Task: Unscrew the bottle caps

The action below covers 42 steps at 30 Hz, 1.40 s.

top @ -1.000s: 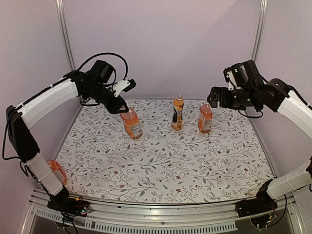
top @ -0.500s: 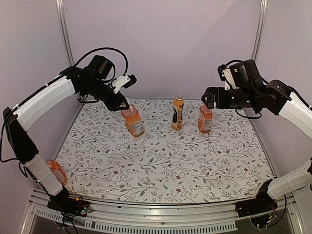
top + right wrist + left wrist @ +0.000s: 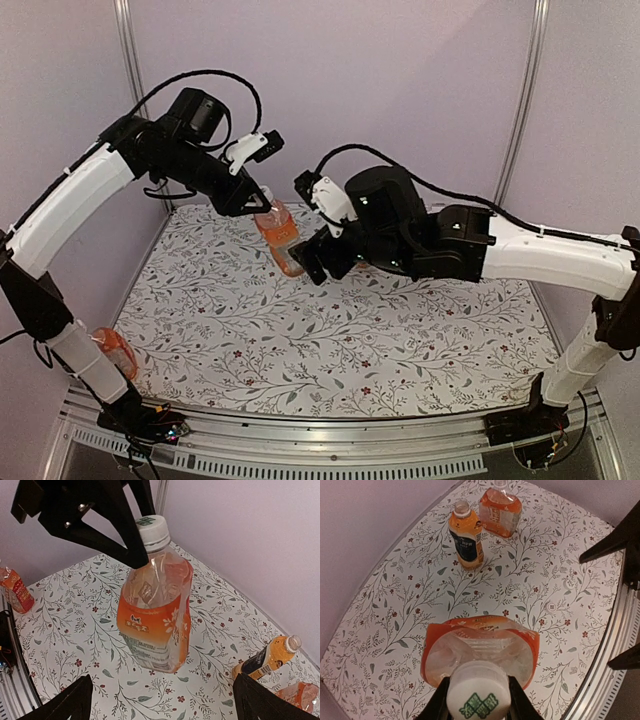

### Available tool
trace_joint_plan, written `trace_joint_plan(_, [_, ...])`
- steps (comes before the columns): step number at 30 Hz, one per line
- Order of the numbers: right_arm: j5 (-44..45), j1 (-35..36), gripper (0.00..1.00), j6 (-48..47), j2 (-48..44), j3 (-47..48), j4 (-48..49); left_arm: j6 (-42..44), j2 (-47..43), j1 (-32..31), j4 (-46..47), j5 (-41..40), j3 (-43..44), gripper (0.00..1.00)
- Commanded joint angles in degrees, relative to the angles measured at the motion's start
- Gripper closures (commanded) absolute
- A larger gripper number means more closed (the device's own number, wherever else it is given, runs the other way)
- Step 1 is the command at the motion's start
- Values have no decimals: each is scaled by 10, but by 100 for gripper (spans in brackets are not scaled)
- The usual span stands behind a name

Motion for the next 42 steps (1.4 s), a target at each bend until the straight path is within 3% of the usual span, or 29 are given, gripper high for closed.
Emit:
trace_joint_plan(1, [40, 10, 1, -48, 102, 61, 64, -24, -13, -21, -39, 19, 23, 100])
trace_joint_plan(10, [124, 11, 4, -13, 175, 67, 109, -46, -21, -23, -45, 38, 35, 100])
trace_joint_plan(20, [112, 11, 47, -2, 162, 35, 158, -47, -23, -23, -47, 46, 41, 100])
trace_joint_plan(21, [106, 10, 52, -2, 159, 32, 159, -46, -23, -23, -46, 45, 40, 93])
trace_joint_plan(23, [93, 11, 62, 2, 150, 27, 161, -45, -24, -23, -46, 46, 41, 62])
trace_joint_plan(25, [83, 9, 71, 2, 137, 19, 164, -43, -26, -23, -47, 46, 44, 42])
trace_joint_plan(29, [59, 9, 75, 28, 110, -2, 175, -41, -35, -22, -47, 37, 56, 5])
trace_joint_plan(30, [51, 8, 75, 30, 105, -6, 176, -38, -39, -22, -48, 36, 59, 1])
trace_joint_plan(36, [-20, 5, 75, 49, 49, -43, 176, -18, -58, -20, -56, 56, 101, 1])
trace_joint_plan(42, [-164, -5, 75, 39, -23, -95, 187, 8, -115, -20, -47, 168, 89, 1])
